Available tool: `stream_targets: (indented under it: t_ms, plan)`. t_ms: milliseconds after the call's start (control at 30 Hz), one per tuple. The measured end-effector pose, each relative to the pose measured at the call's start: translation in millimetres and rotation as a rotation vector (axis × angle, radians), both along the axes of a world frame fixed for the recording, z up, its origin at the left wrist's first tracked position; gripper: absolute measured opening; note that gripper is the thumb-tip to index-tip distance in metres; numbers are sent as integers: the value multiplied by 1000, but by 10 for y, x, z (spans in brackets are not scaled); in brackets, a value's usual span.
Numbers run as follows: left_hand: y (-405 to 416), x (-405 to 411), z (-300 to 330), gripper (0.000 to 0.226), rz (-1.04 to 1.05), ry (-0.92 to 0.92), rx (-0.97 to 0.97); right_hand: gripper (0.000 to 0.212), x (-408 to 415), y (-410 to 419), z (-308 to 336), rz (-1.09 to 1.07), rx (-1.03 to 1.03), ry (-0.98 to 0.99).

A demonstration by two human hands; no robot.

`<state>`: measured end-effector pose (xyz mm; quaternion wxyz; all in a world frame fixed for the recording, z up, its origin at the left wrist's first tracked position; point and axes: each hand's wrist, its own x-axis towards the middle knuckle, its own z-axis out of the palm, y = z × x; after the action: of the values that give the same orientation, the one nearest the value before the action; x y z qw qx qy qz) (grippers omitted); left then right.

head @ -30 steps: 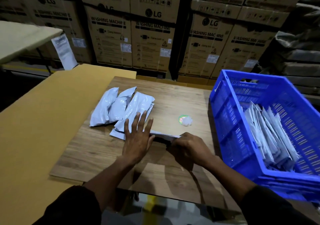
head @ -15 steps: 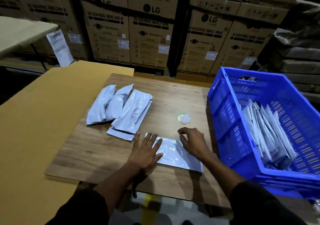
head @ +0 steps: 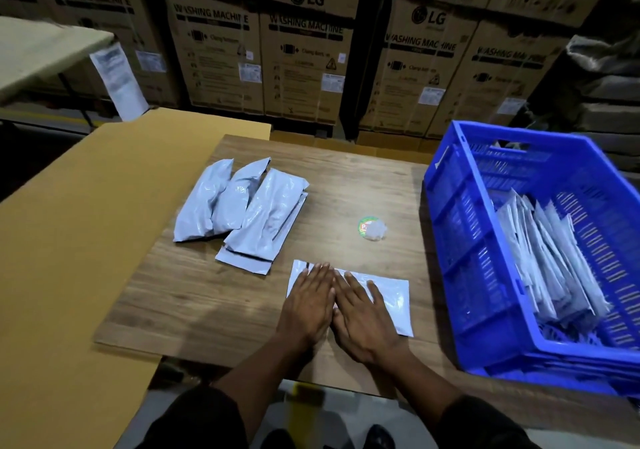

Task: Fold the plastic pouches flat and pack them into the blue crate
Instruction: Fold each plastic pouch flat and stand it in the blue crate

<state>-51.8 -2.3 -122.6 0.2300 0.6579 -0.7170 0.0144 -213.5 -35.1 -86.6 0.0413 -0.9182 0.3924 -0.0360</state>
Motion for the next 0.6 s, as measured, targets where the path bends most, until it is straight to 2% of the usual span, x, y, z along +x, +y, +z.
stream_targets:
  t_ms: [200, 300, 467, 600]
  plan:
    - [22, -10, -76, 48, 13, -16, -150, 59, 24, 20, 11, -37, 58, 1]
    - [13, -48, -46, 44, 58, -13, -219, 68, 49, 0, 33, -78, 133, -21]
    - [13, -53, -110, 45, 107, -49, -157, 72, 82, 16, 34, -179, 151, -61]
    - [47, -56, -17, 46, 141, -69, -85, 67, 44, 27, -14, -233, 112, -2]
